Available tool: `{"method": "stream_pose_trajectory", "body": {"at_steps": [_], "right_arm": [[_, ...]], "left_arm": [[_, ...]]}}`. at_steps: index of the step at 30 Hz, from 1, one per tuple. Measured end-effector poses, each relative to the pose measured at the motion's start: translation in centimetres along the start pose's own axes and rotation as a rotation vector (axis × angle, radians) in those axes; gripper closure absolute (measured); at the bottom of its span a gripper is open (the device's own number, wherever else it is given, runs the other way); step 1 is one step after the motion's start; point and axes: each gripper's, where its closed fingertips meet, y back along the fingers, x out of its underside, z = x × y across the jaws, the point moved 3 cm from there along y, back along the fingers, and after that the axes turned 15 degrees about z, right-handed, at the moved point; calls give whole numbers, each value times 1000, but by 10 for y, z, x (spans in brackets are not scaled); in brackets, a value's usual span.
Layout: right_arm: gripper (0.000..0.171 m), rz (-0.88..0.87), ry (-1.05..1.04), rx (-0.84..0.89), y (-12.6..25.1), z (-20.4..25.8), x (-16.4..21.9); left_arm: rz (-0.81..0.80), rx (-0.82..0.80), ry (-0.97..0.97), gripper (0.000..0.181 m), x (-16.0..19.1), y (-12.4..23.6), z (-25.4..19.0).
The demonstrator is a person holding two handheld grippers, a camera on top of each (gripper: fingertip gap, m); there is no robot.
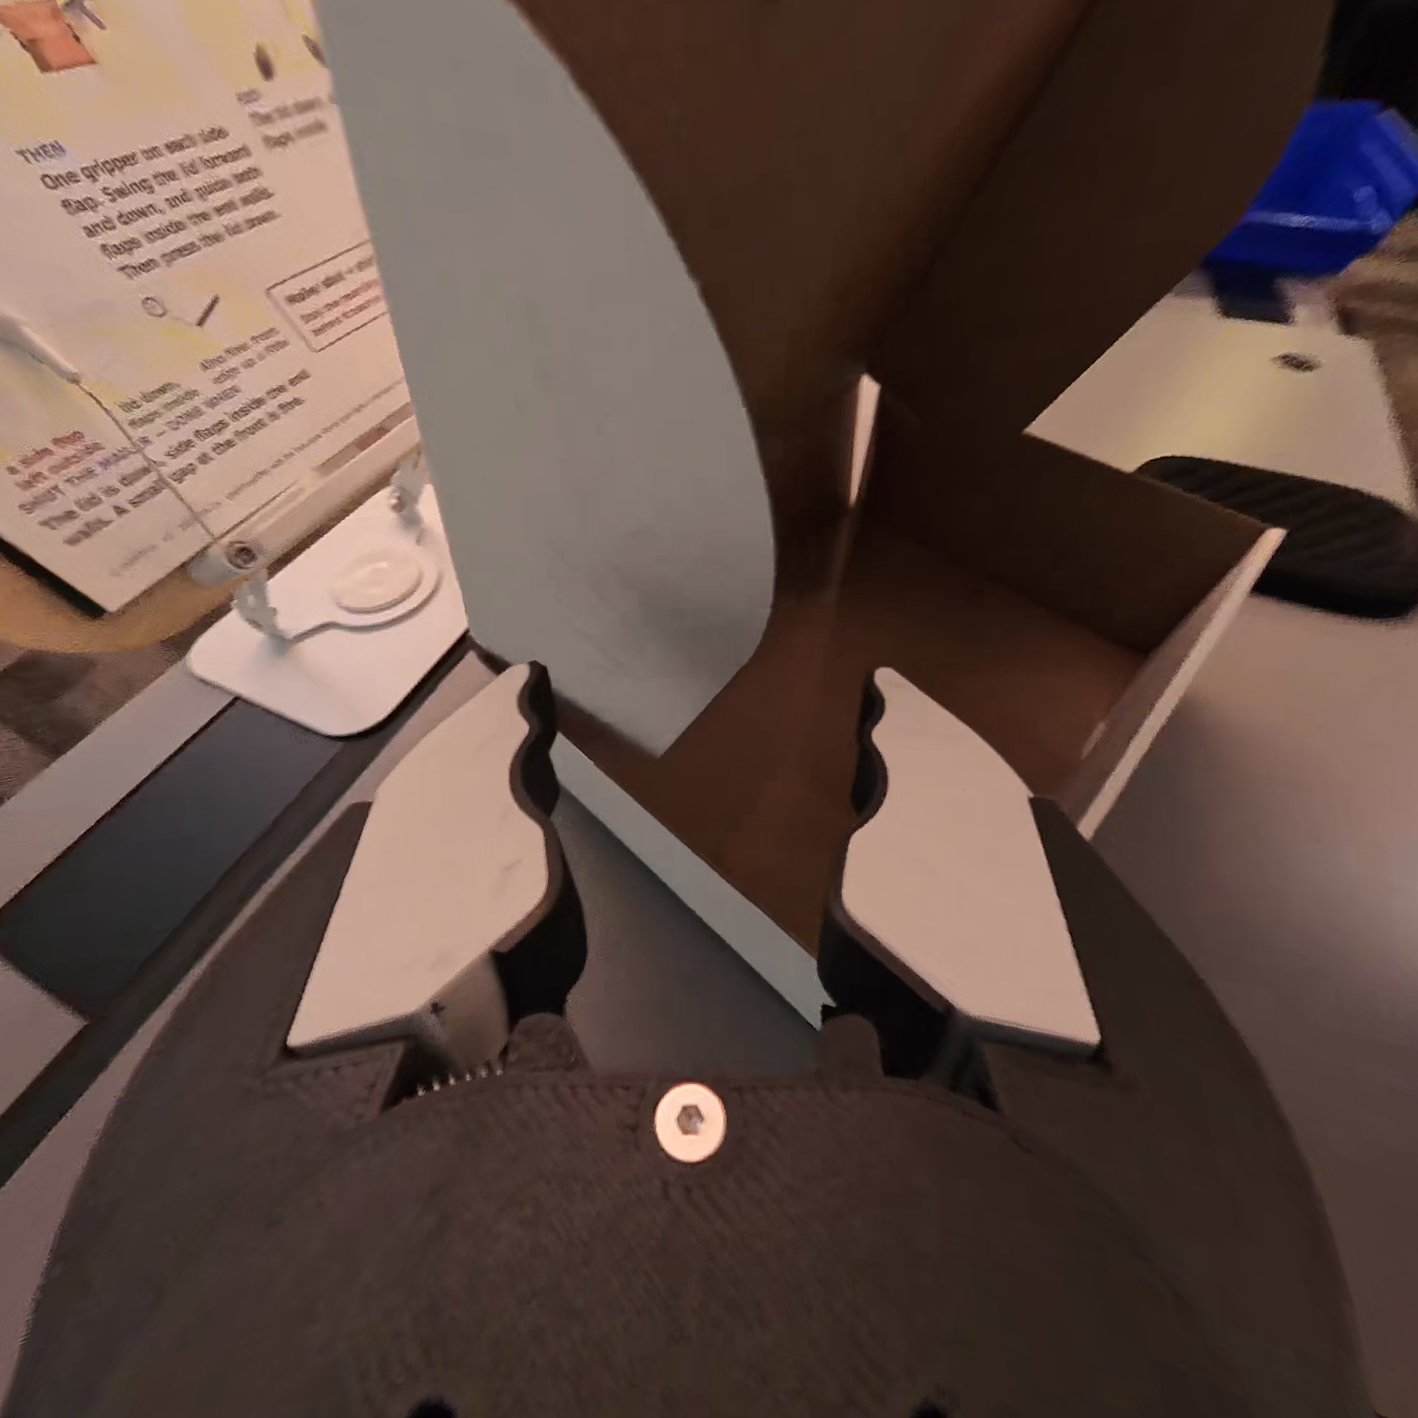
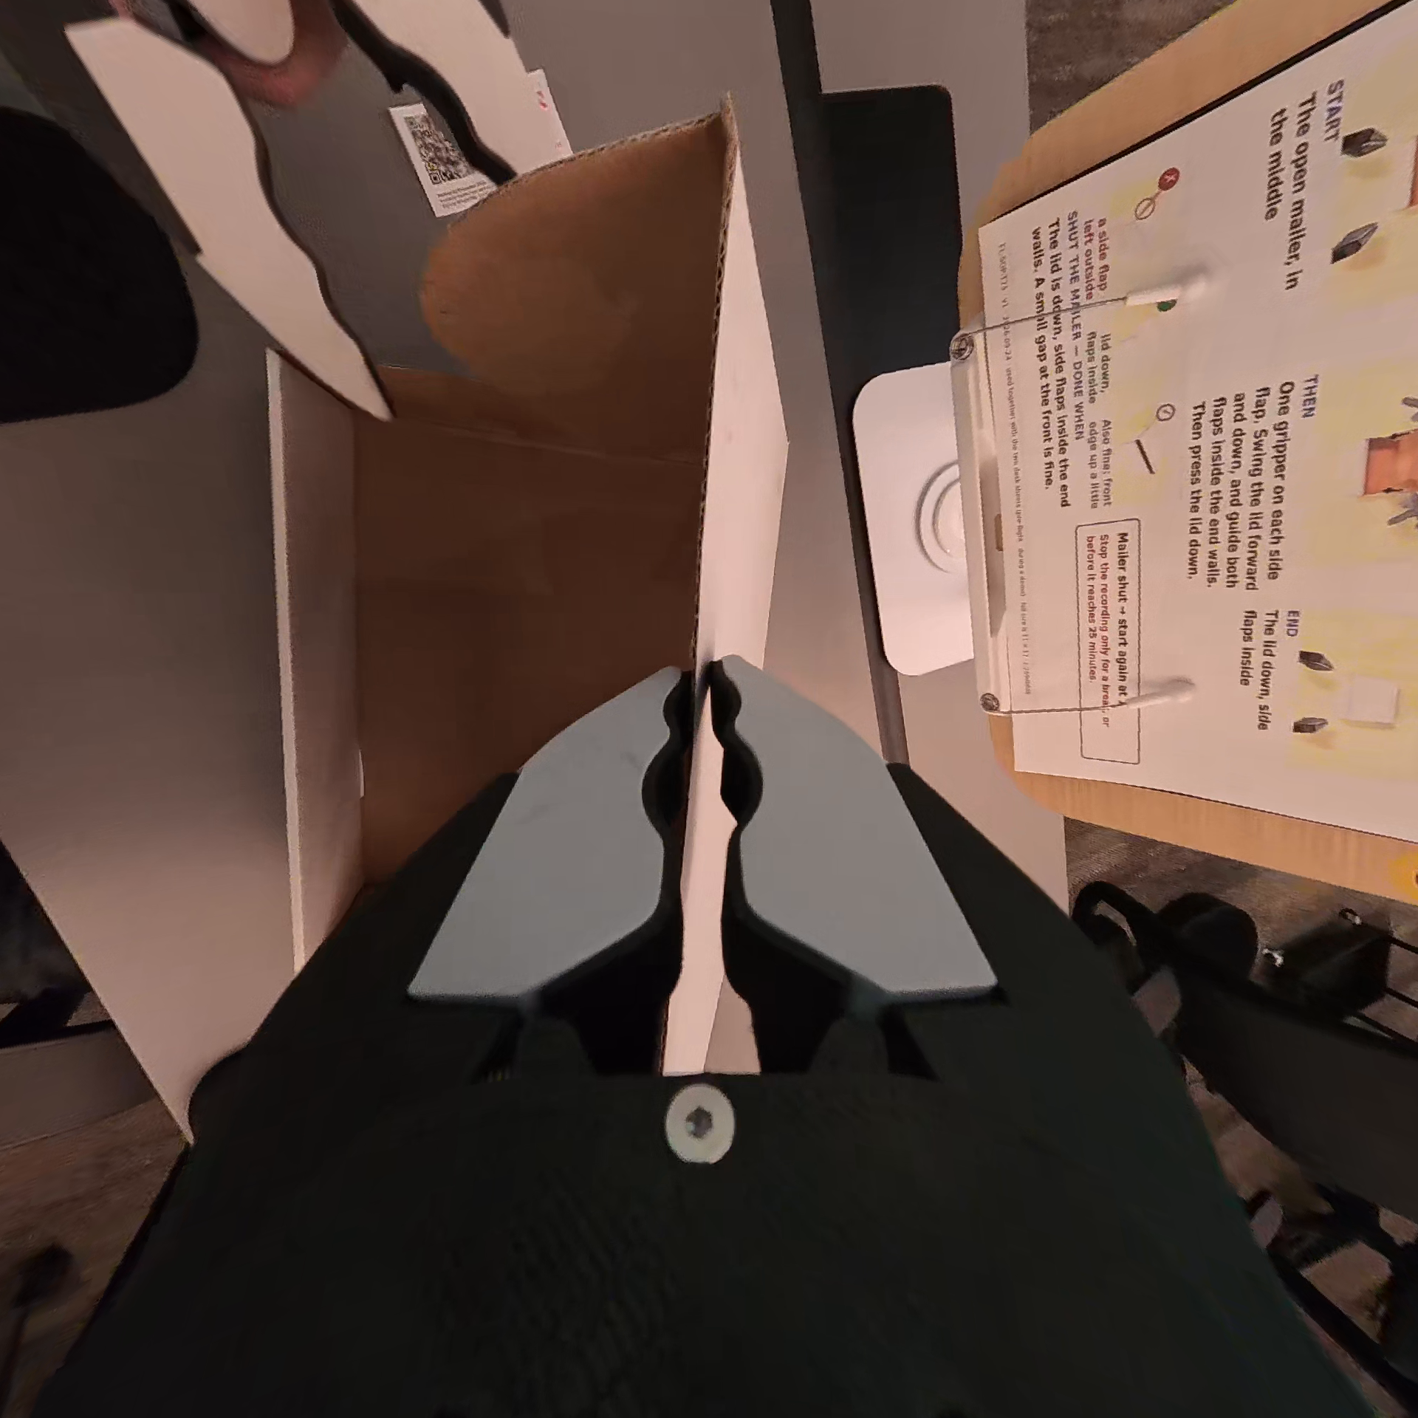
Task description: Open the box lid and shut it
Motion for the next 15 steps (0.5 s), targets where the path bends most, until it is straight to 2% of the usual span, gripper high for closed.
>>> {"method": "stream_pose_trajectory", "body": {"at_steps": [1, 3, 5, 7, 9, 12, 15], "right_arm": [[166, -6, 3, -7, 0, -2, 0], [166, -16, -7, -21, 0, -6, 0], [166, -34, -18, -44, 0, -7, 0], [165, -57, -21, -53, 0, -8, 0], [165, -93, -14, -31, 1, -9, 1], [166, -150, -3, 45, 1, -10, 4], [164, -220, 0, 155, 7, -9, 8]], "left_arm": [[37, -35, 9, 105, -2, -3, -1], [124, -112, 16, 101, -2, -11, 0], [149, -230, 31, 109, -6, -15, 9], [129, -269, 69, 130, -11, -16, 13], [97, -246, 92, 159, -17, -16, 10], [98, -289, 146, 161, -18, -14, 15], [110, -330, 179, 153, -14, -14, 20]]}}
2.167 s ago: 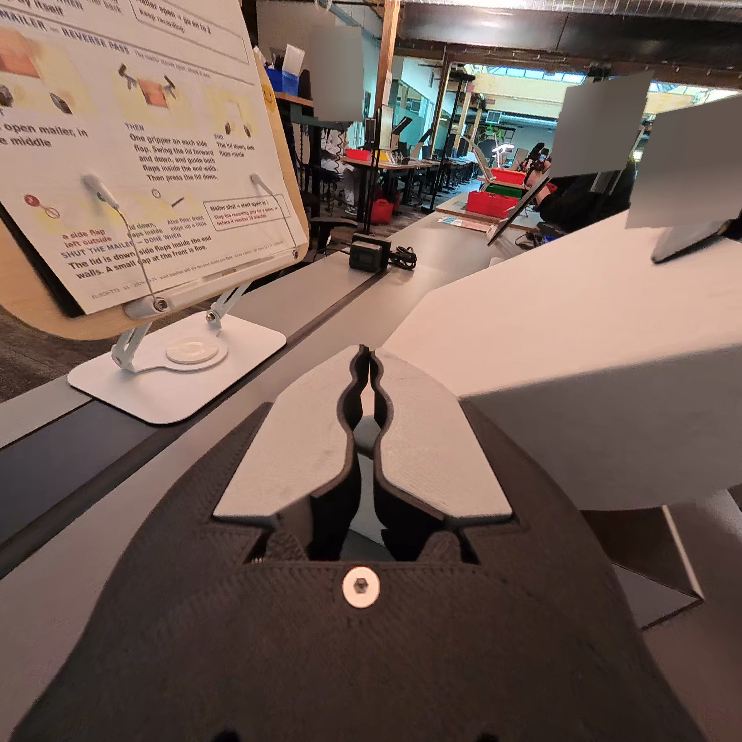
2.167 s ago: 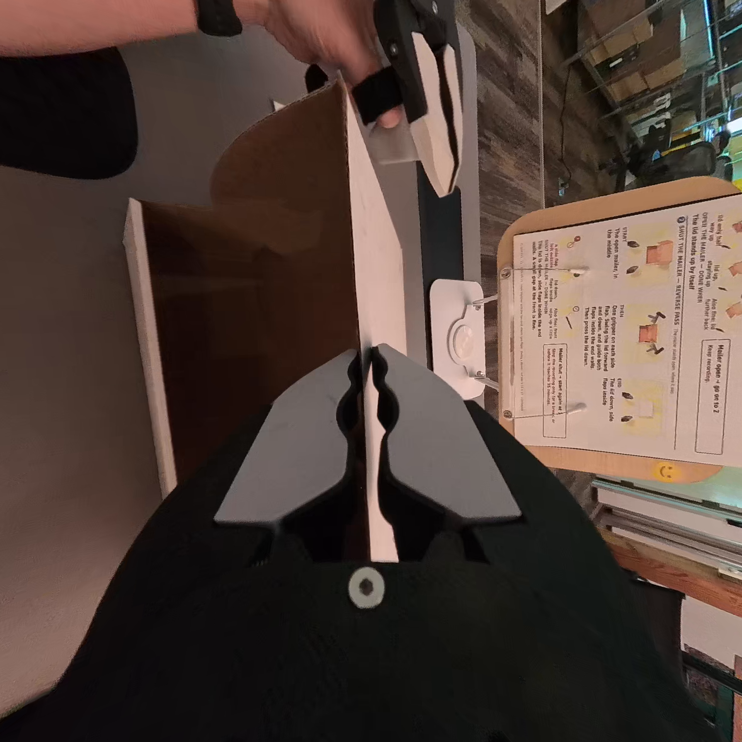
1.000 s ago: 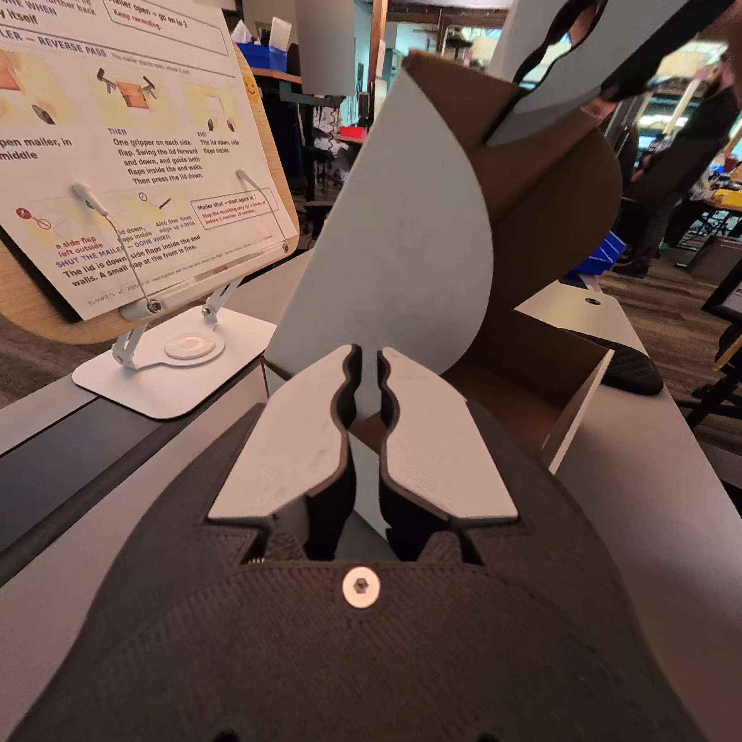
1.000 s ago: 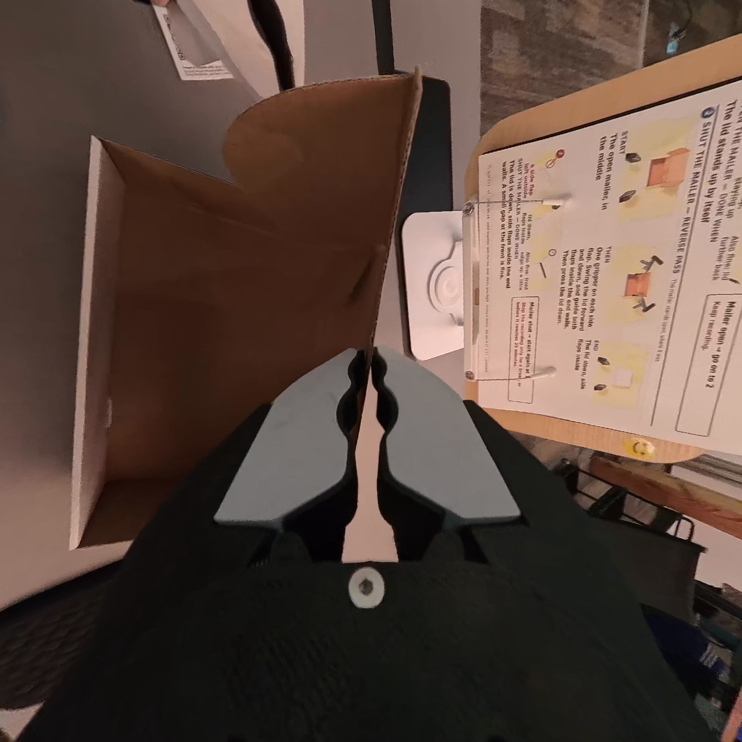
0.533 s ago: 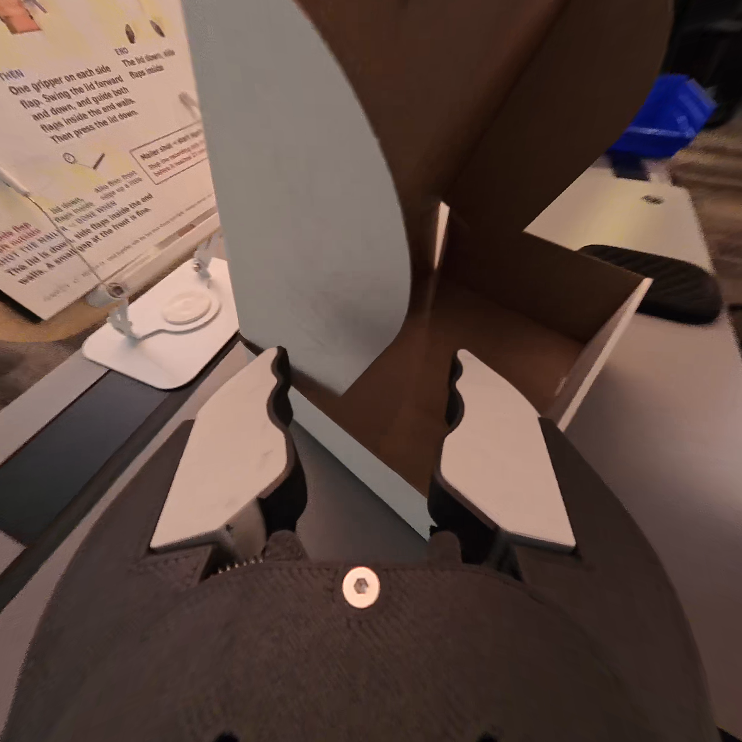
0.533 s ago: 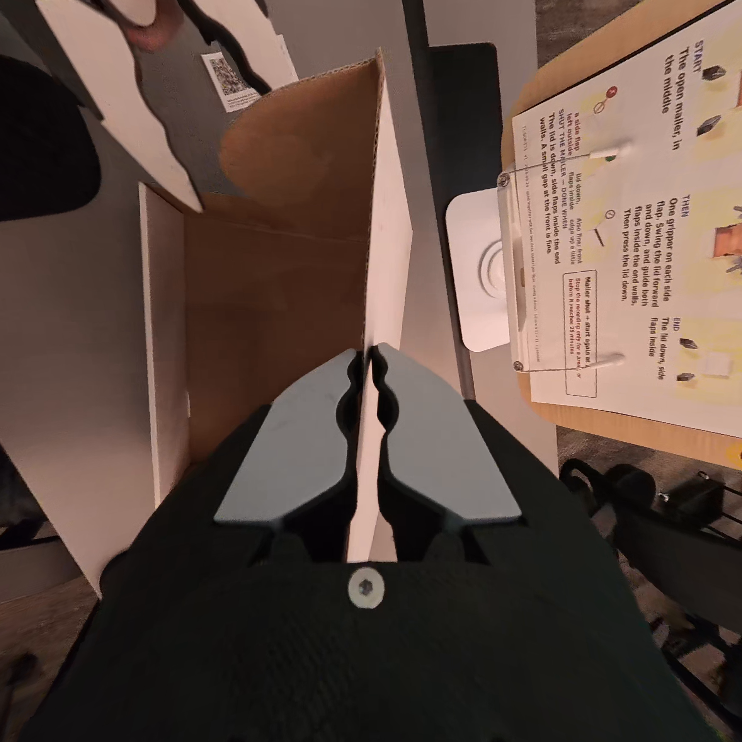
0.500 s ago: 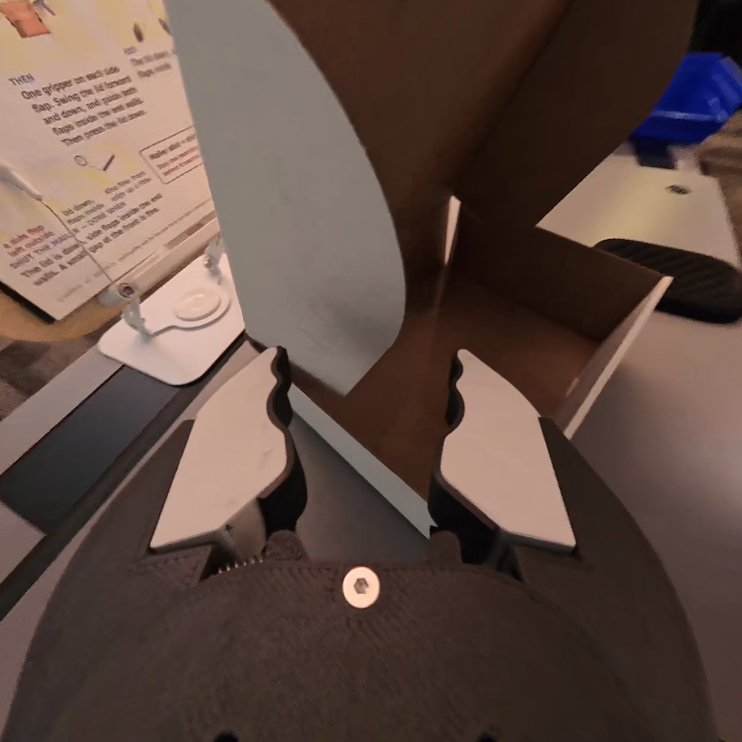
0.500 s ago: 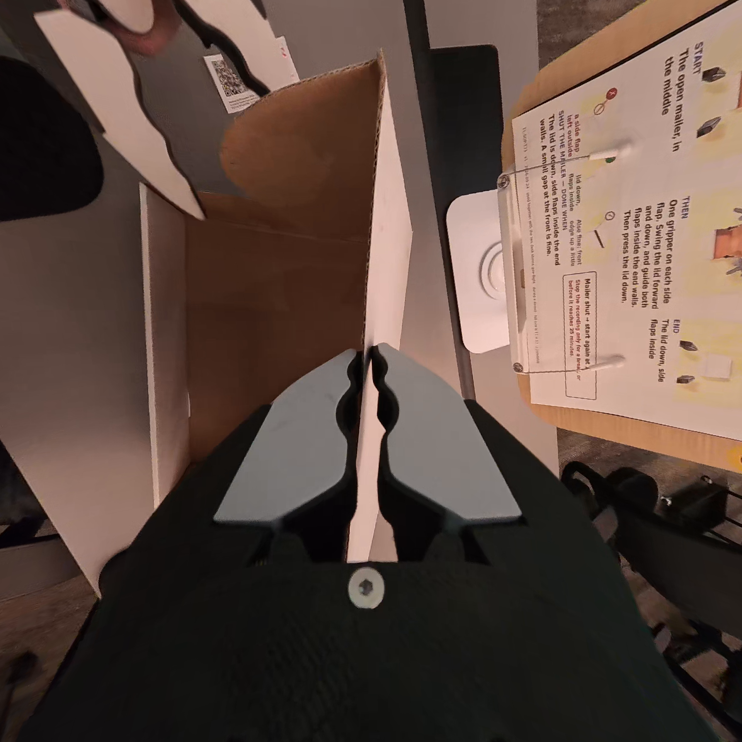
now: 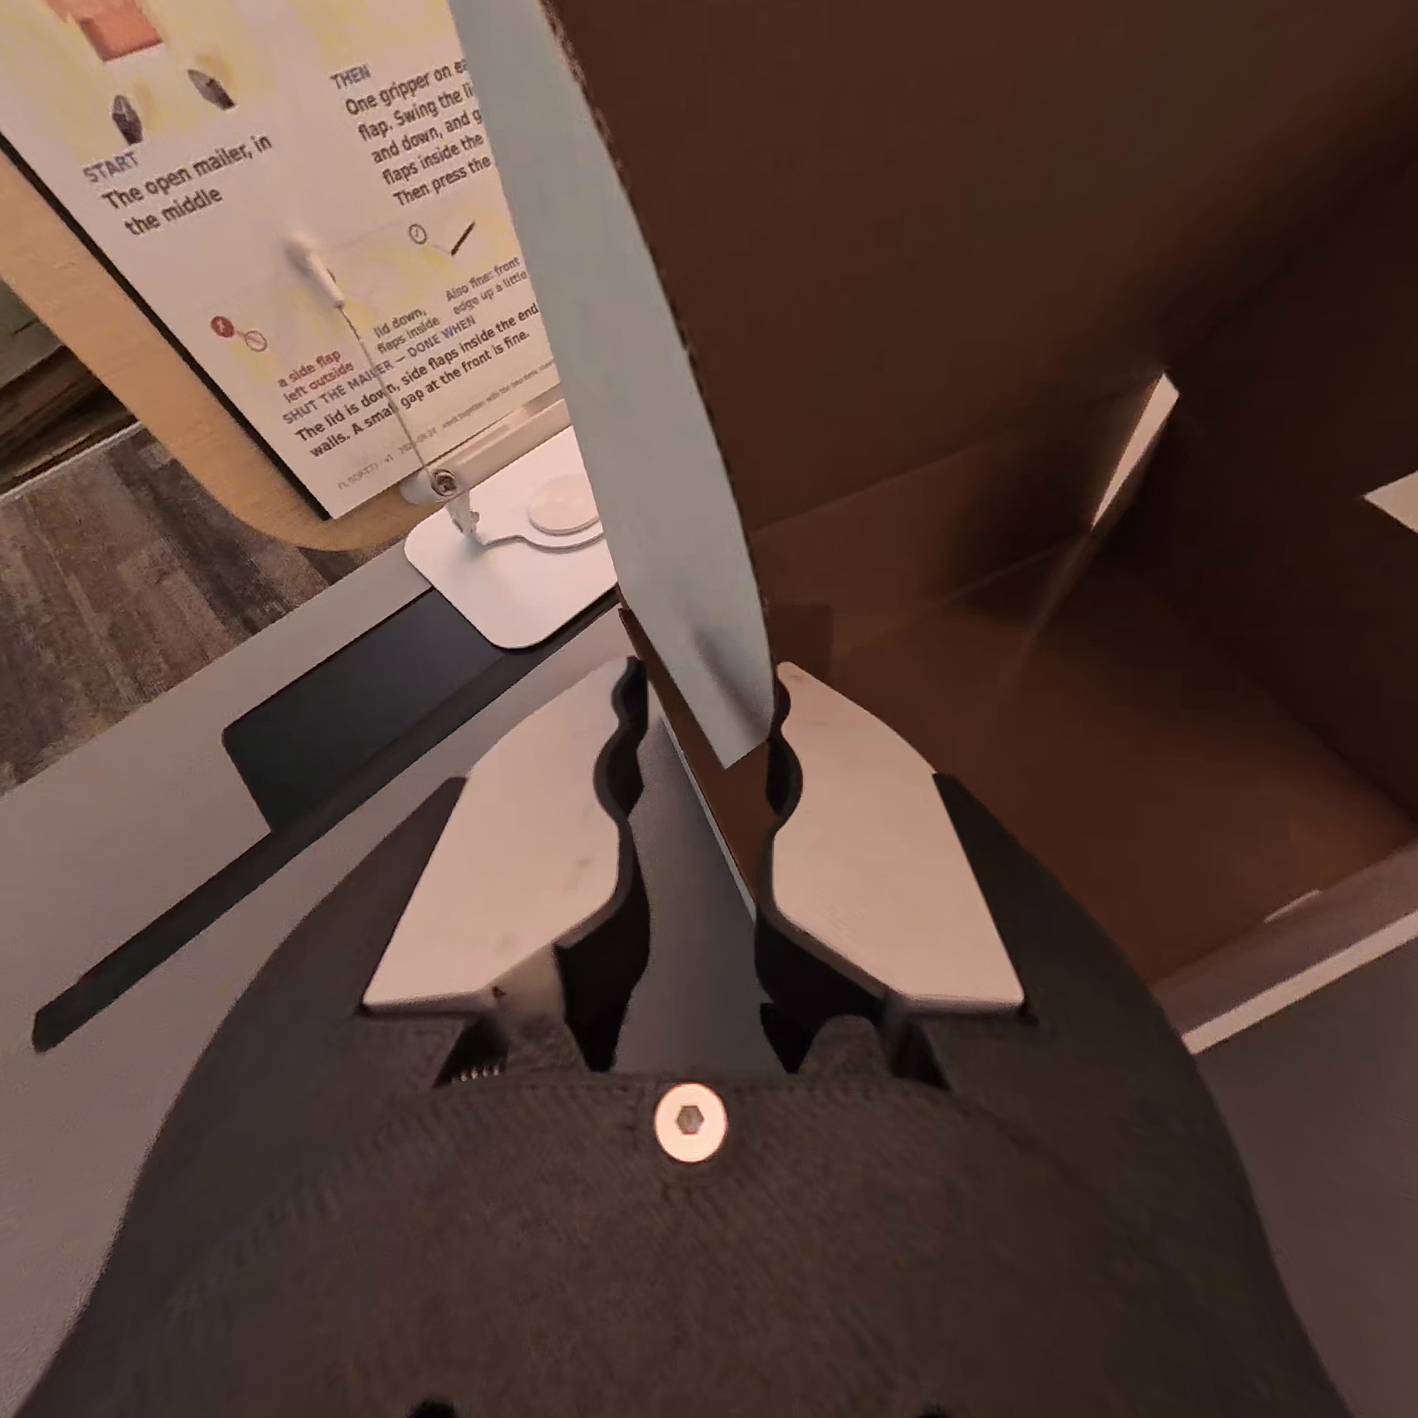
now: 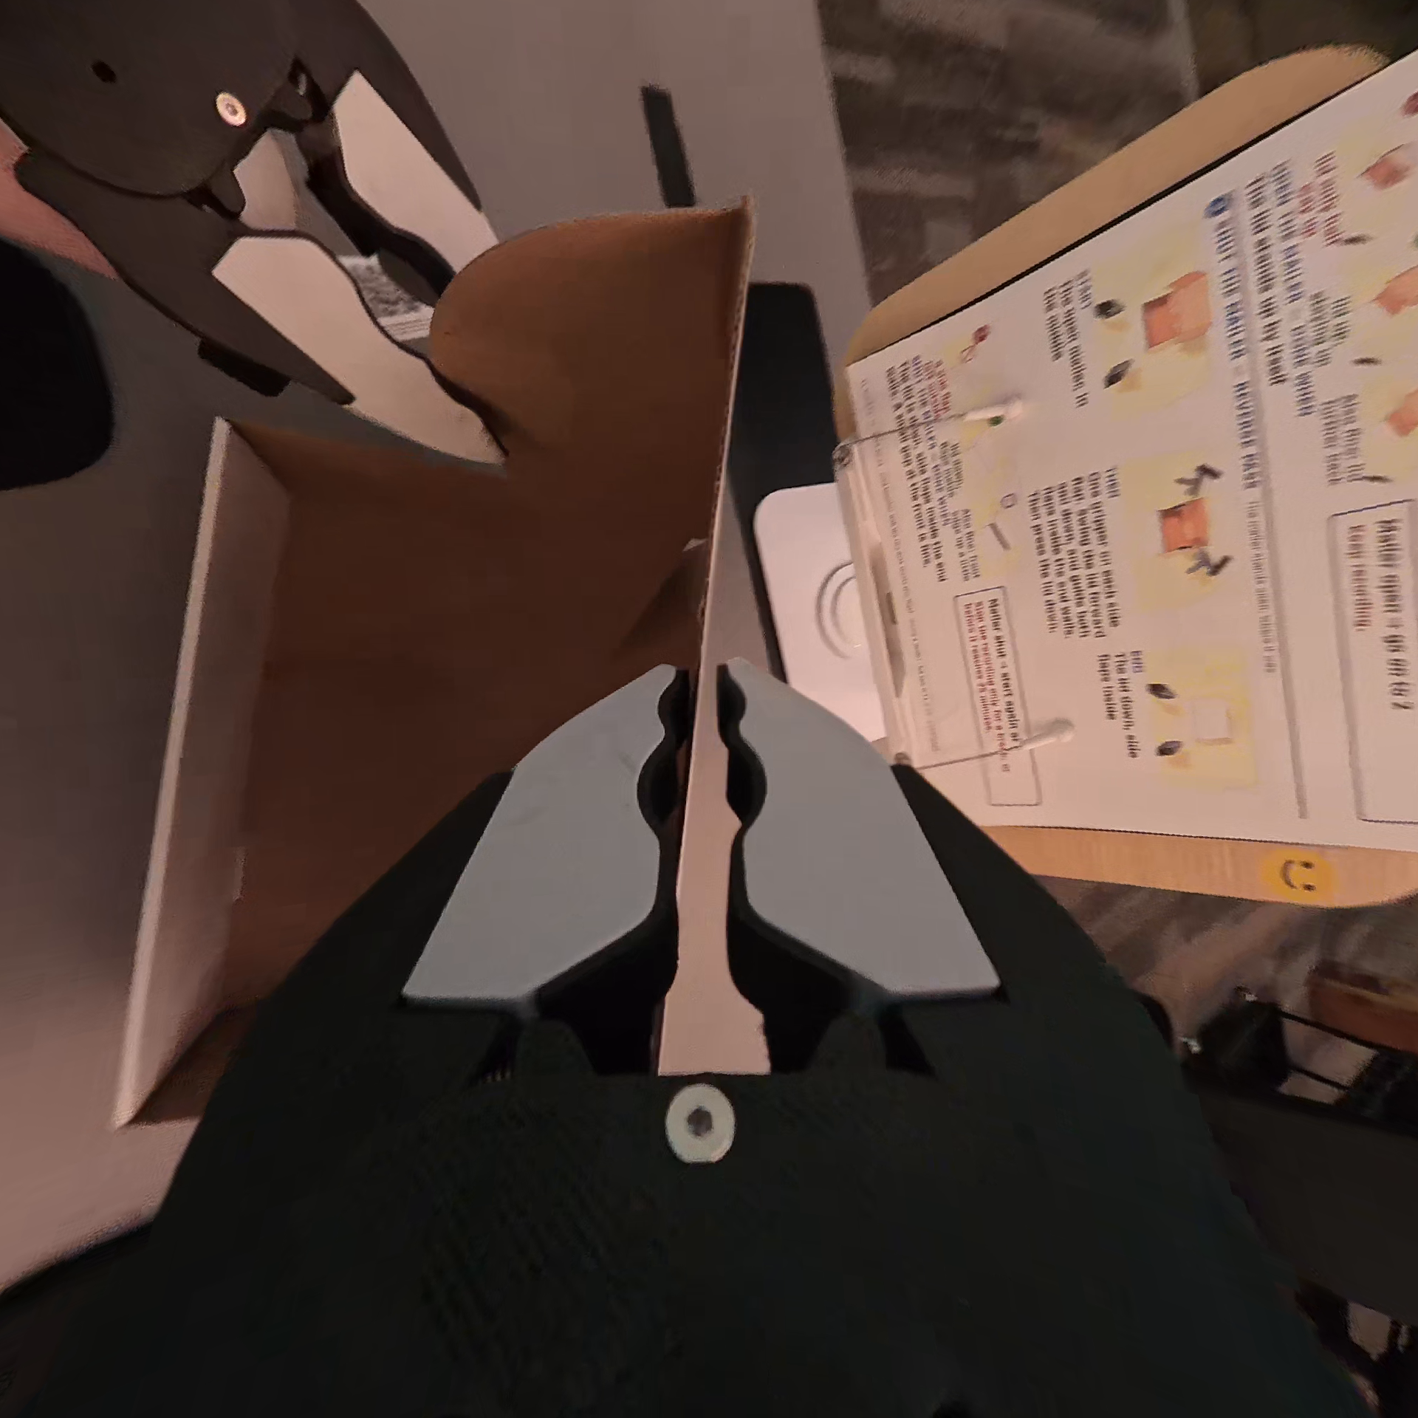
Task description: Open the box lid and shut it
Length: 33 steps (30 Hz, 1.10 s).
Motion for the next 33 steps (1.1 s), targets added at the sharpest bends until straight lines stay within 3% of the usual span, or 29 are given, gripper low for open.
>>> {"method": "stream_pose_trajectory", "body": {"at_steps": [3, 7, 10, 13, 15, 19, 21, 23, 24, 28, 33], "right_arm": [[146, -102, -47, 213, 18, -4, 1], [131, -320, -182, 600, 77, 21, 21], [129, -522, -356, 896, 120, 78, 72], [129, -681, -590, 988, 123, 134, 135], [125, -708, -742, 944, 102, 147, 170], [105, -609, -973, 631, 34, 124, 205], [116, -612, -994, 486, 10, 113, 203], [130, -593, -999, 511, 1, 99, 207], [151, -558, -962, 503, -4, 96, 206], [162, -430, -925, 535, 0, 75, 207], [163, -253, -934, 368, 0, 45, 205]], "left_arm": [[-24, 12, 44, 149, -2, -3, 1], [-58, 3, 86, 171, -4, -7, 6], [-32, -24, 111, 176, -4, -5, 5], [32, -109, 93, 177, -3, 1, 0], [87, -170, 75, 177, -2, 6, -7], [183, -260, 43, 175, 1, 18, -20], [213, -275, 37, 175, 3, 24, -24], [250, -305, 39, 176, 7, 30, -23], [269, -309, 42, 176, 8, 31, -23], [352, -255, 94, 176, 4, 35, -21], [525, -203, 117, 175, -11, 38, -13]]}}
